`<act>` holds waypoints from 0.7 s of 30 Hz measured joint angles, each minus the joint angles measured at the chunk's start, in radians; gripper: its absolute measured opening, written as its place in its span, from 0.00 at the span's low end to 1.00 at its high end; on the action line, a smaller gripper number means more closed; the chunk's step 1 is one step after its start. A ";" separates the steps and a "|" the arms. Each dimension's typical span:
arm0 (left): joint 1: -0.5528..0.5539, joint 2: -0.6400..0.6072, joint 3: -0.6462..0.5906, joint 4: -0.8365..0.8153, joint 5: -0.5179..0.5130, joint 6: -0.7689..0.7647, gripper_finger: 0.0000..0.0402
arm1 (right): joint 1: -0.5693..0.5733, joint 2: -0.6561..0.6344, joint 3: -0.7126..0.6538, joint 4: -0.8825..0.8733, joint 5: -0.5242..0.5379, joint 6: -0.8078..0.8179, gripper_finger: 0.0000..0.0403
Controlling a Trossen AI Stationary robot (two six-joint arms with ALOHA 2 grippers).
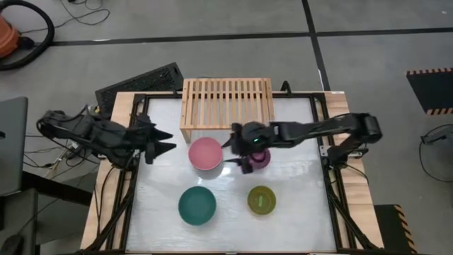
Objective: Place and stack bowls onto a shelf
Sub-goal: Put the pink bowl on the shelf
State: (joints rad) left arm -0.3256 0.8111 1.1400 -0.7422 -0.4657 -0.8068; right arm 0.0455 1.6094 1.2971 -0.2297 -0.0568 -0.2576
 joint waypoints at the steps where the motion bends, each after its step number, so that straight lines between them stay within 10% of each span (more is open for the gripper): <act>1: 0.000 -0.013 0.000 -0.001 0.009 0.006 0.67 | 0.007 0.032 0.018 0.022 0.000 -0.003 0.68; 21: 0.000 -0.103 0.000 -0.057 0.011 0.052 0.67 | 0.041 0.430 0.249 0.072 0.034 -0.005 0.68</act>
State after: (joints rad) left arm -0.3256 0.7077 1.1397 -0.7994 -0.4545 -0.7550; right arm 0.0865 2.0399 1.5465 -0.1577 -0.0225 -0.2622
